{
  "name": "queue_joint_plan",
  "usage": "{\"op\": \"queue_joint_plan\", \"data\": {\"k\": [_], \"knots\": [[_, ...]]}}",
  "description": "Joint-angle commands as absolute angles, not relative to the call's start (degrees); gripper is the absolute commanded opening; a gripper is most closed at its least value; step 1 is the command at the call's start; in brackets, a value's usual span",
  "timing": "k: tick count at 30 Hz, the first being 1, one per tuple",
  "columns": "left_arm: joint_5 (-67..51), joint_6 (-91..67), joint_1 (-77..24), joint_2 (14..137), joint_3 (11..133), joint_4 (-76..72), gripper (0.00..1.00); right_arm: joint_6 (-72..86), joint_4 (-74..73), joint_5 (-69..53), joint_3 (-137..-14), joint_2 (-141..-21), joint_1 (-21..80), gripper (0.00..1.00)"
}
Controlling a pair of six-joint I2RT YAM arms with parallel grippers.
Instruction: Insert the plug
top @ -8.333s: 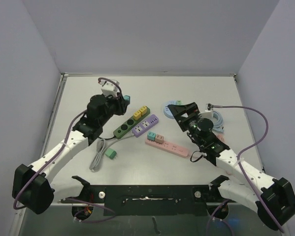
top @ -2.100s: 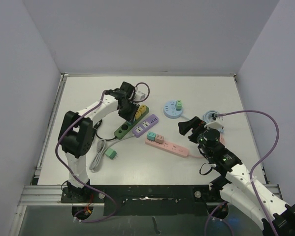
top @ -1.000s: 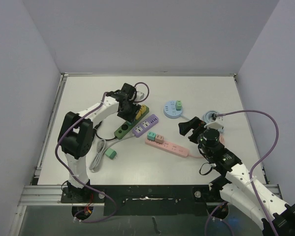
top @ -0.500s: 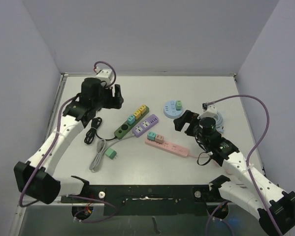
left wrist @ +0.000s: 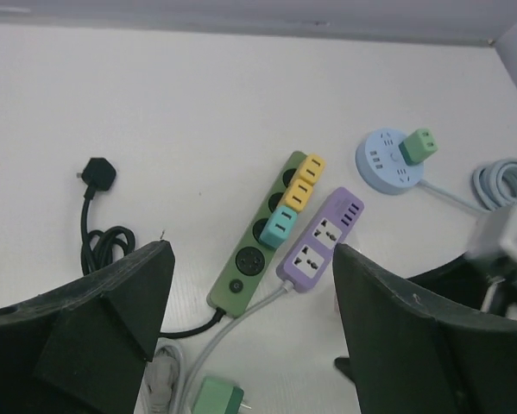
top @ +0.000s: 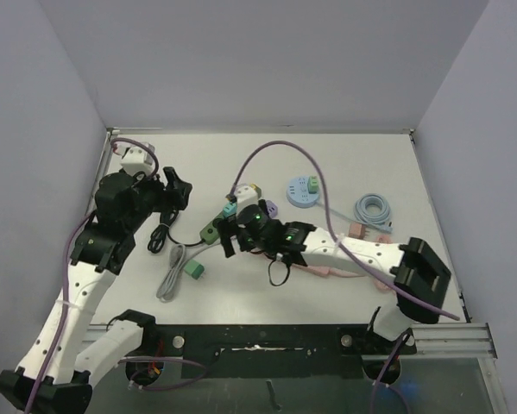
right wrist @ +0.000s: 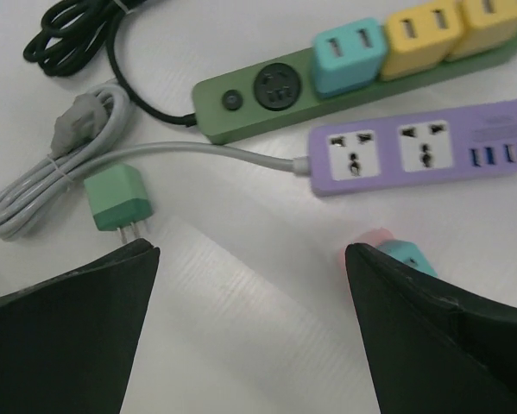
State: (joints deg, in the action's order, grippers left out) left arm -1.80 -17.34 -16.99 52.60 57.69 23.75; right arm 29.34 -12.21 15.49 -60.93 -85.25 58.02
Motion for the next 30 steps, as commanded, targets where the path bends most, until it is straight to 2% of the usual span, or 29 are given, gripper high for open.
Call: {"op": "queue_joint_plan", "data": {"k": [1,4,9,17,24,30], "knots": [[3.27,-15.41,-16.35,47.73,62.75,22.46,0.74,23.03,-16.61,18.85,-72.71,-96.9,64.59,0.93],[5.87,-15.23,-16.35,46.65,64.65,23.77,0.74,21.77,-18.61,16.52,-77.54,-104.1,66.56,0.9],[5.43,-15.46,-16.32,46.32,66.53,25.01,0.74,20.63,-16.03,10.03,-80.35,-109.16,66.75,0.83],[7.74,-16.21,-16.31,46.67,67.87,26.13,0.74,18.29,-16.56,2.82,-85.48,-116.05,66.84,0.84],[19.96,-18.2,-16.34,45.5,68.12,26.63,0.74,18.03,-15.94,4.03,-88.61,-119.87,67.44,0.81],[22.24,-18.11,-16.29,45.23,68.44,26.62,0.74,18.88,-15.56,7.79,-90.76,-122.87,68.11,0.74]]}}
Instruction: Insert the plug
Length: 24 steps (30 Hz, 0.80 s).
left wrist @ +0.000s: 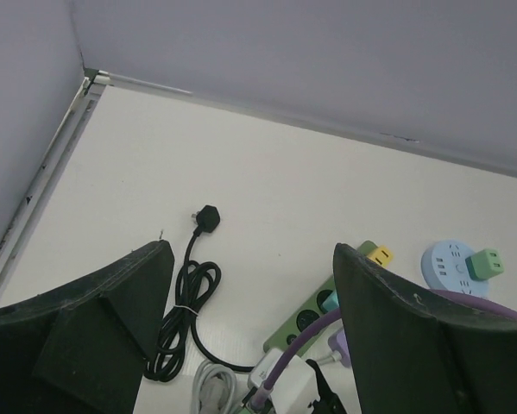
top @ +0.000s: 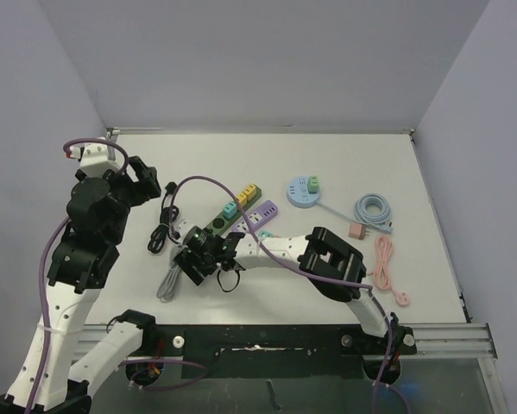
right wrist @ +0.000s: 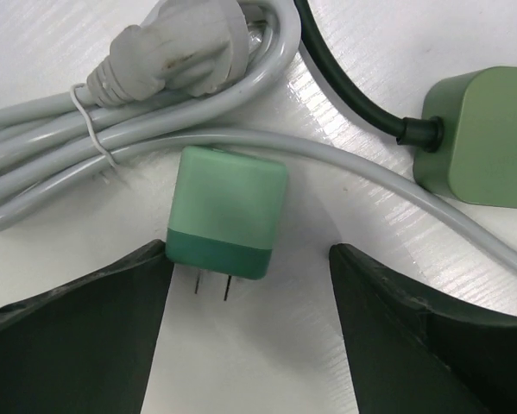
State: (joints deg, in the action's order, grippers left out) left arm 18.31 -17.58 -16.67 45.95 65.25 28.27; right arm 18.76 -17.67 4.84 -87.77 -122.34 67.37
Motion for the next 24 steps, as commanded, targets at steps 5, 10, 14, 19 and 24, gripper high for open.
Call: {"op": "queue_joint_plan", "data": {"k": [5,10,14,19,24], "knots": [[22.75,-18.11,-16.32,45.58,69.52,27.36,0.74,20.25,-14.06,10.64,-90.32,-123.34,68.29,0.66],[20.85,-19.19,-16.34,46.87,71.01,29.27,0.74,21.15,-13.27,11.47,-89.96,-123.4,68.28,0.79],[20.76,-20.63,-16.3,47.76,71.66,30.58,0.74,22.07,-12.1,10.2,-90.21,-124.46,68.05,0.81],[19.93,-21.7,-16.26,48.71,73.0,32.33,0.74,24.72,-10.57,12.71,-87.27,-122.56,67.43,0.59],[17.59,-22.83,-16.29,49.32,73.1,32.99,0.74,24.7,-4.86,16.23,-78.37,-114.9,66.67,0.46]]}}
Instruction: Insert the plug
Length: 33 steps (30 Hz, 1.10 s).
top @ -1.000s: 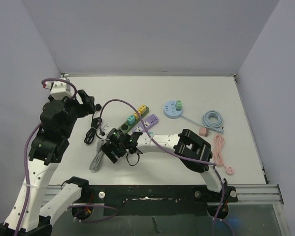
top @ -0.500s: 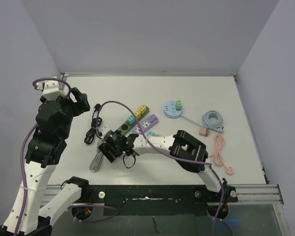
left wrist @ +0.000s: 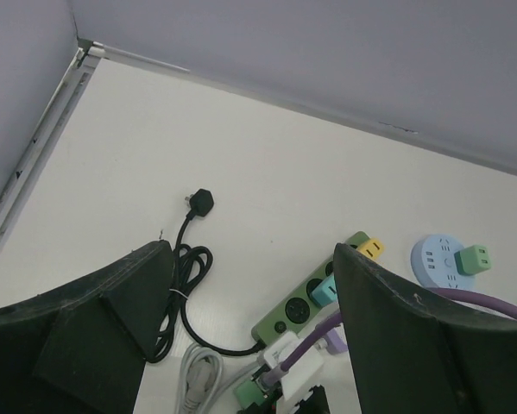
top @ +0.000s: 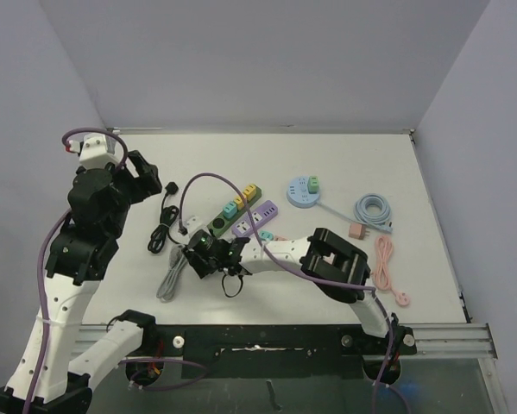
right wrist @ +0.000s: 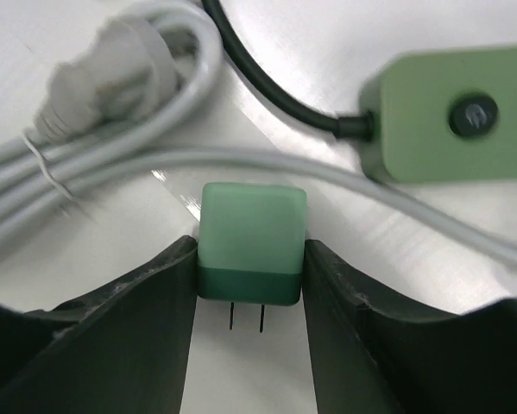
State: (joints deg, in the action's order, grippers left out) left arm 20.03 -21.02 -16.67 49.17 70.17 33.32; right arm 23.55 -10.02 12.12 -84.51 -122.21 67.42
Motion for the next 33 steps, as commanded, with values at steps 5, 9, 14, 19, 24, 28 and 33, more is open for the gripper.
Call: {"op": "queue_joint_plan", "data": {"k": [5,9,14,19,24,28,33], "knots": [[9.23,-24.78,-16.35,51.63,74.19,35.37,0.74,22.69,3.04,18.29,-66.45,-102.78,66.12,0.43],[-3.44,-29.33,-16.24,54.26,71.11,35.44,0.73,22.06,12.54,19.63,-54.32,-89.71,64.31,0.44],[-18.99,-38.24,-16.16,56.08,63.11,29.94,0.7,20.19,21.21,21.72,-42.99,-77.33,61.17,0.45],[-31.94,-44.63,-16.21,57.68,59.15,22.1,0.66,15.69,24.33,21.99,-37.44,-70.08,59.61,0.46],[-37.85,-47.23,-16.3,59.14,56.79,19.37,0.64,8.92,26.68,16.04,-34.99,-66.86,59.58,0.48],[-41.06,-49.26,-16.46,59.84,54.19,17.52,0.63,3.06,27.16,8.84,-35.48,-66.1,59.58,0.48],[-42.53,-49.75,-18.48,60.76,51.64,16.72,0.63,-2.89,26.72,1.32,-37.5,-67.02,59.59,0.48]]}}
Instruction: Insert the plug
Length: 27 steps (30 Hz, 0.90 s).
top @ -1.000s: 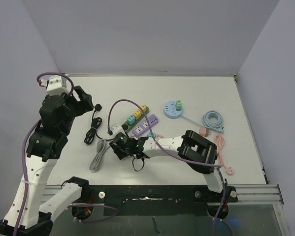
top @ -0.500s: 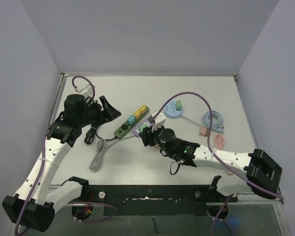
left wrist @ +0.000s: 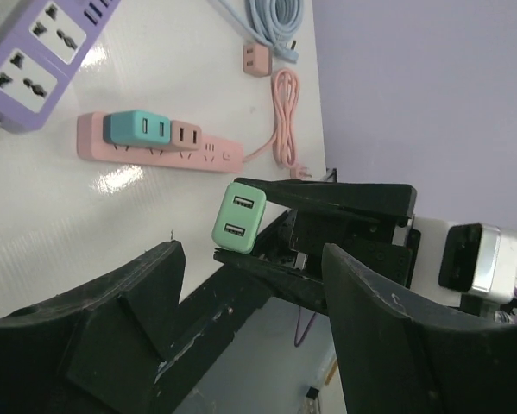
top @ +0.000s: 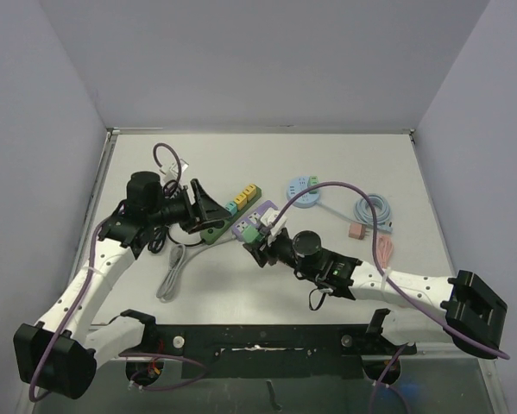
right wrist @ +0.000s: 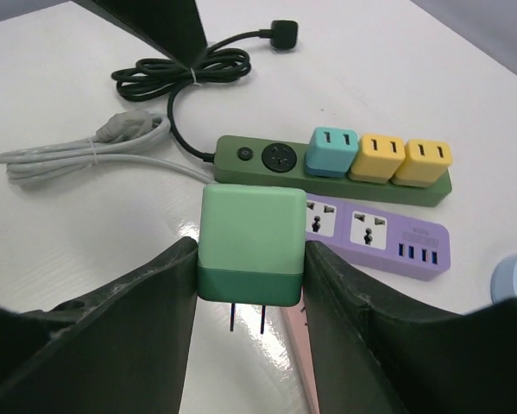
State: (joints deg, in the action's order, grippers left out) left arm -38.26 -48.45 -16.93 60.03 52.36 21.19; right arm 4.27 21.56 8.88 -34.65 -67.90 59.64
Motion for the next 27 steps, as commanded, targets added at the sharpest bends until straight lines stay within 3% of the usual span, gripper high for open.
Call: {"op": "queue_joint_plan", "data": {"k": [1,9,14,27], "knots": [[-42.52,-49.68,-19.42,61.05,51.48,16.66,0.63,-3.62,26.61,0.01,-37.98,-67.36,59.59,0.48],[-39.96,-42.74,-25.06,64.93,53.22,22.35,0.62,-7.3,23.94,-4.04,-41.51,-69.73,59.55,0.48],[-39.69,-41.01,-26.7,65.89,53.52,23.5,0.56,-8.51,22.61,-4.38,-42.39,-70.33,59.52,0.49],[-39.55,-38.95,-27.42,67.26,54.44,25.91,0.0,-7.89,20.43,-3.42,-43.66,-71.98,59.45,0.53]]}}
